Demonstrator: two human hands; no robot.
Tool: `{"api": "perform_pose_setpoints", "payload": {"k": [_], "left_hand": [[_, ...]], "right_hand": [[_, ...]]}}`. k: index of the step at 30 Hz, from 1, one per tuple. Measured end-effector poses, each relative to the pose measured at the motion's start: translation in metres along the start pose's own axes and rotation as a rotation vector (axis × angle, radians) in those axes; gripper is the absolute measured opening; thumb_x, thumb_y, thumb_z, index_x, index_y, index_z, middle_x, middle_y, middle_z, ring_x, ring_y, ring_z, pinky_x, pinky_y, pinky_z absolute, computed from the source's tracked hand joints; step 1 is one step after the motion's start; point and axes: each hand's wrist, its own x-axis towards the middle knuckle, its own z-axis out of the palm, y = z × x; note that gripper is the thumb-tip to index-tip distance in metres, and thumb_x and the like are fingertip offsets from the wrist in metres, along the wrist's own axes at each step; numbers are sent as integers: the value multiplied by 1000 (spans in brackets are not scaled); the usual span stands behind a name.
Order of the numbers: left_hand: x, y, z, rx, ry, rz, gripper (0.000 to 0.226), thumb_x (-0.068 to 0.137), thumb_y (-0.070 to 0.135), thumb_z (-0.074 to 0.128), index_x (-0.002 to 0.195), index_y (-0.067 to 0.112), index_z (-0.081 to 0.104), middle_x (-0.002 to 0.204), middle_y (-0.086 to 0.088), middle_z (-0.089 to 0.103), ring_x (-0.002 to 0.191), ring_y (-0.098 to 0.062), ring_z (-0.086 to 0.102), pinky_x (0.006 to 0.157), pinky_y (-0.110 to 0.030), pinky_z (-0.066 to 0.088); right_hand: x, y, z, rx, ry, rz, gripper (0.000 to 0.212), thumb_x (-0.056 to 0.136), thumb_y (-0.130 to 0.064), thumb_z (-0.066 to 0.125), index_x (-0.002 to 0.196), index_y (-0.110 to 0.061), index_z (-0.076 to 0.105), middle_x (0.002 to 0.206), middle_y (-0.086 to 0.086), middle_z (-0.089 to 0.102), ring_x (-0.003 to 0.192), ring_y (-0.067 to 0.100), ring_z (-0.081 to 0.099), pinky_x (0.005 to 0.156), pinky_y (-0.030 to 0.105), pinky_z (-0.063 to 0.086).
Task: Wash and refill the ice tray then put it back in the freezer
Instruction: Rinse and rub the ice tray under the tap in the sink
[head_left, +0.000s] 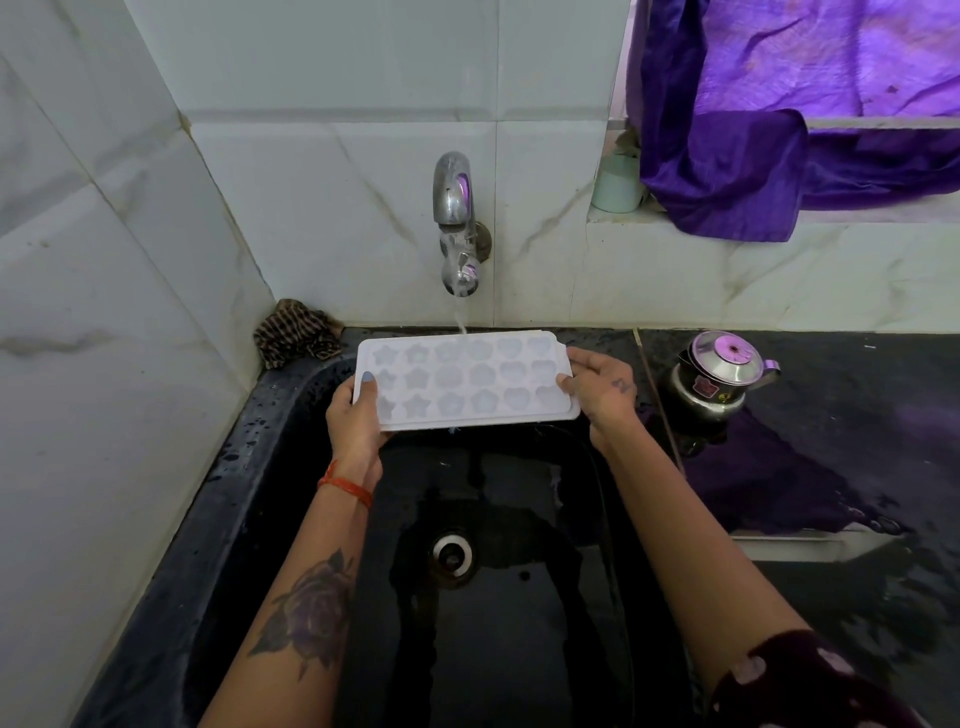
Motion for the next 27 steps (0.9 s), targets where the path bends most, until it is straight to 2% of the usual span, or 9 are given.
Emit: {"api": "perform_pose_setpoints", "payload": {"k": [3,5,9,11,19,24,27], "left_hand": [[1,0,-6,-8,27,-10,24,98,25,49,115,10,58,97,-3,62,78,-13,59,66,-29,52],[1,1,-9,0,47,-17,17,97,26,52,102,12,60,87,0,62,81,-17,60,66,-31,53],[6,0,-17,41,92,-18,21,93,33,57,81,17,63,91,-4,65,97,-29,64,88,-45,54],[6,0,-21,60,120,-11,24,91,38,59,74,21,62,94,-6,65,99,-30,64,91,-49,53],[1,3,-32,51,180,-4,28,91,43,57,70,24,60,90,-5,65,95,-30,64,89,-51,53],[1,4,-38,26,195,-26,29,92,41,57,71,21,60,95,-7,64,91,-26,62,89,-50,54],[1,6,-40,-9,196,-33,28,92,39,57,75,18,60,88,-4,64,89,-24,61,88,-49,54]], "right_hand": [[-3,2,6,5,-17,10,41,83,10,61,121,-4,62,113,10,68,99,23,66,88,38,55],[-5,2,9,1,-24,13,41,83,11,61,122,-3,61,112,10,68,99,23,66,88,38,55],[-5,5,15,-23,-53,14,41,82,9,61,121,-5,62,112,10,69,98,23,67,89,40,55],[-6,5,17,-26,-64,21,41,82,10,61,121,-5,62,112,10,70,98,22,67,90,40,55],[-14,6,22,-51,-116,3,41,81,8,63,121,-4,62,112,11,69,98,23,67,86,36,56],[-17,1,28,-141,-109,-54,38,82,-2,67,120,-5,64,111,10,69,98,21,66,85,29,53],[-18,-4,35,-226,-37,-128,32,85,-12,68,116,-6,65,111,8,69,104,20,64,93,28,49]]}}
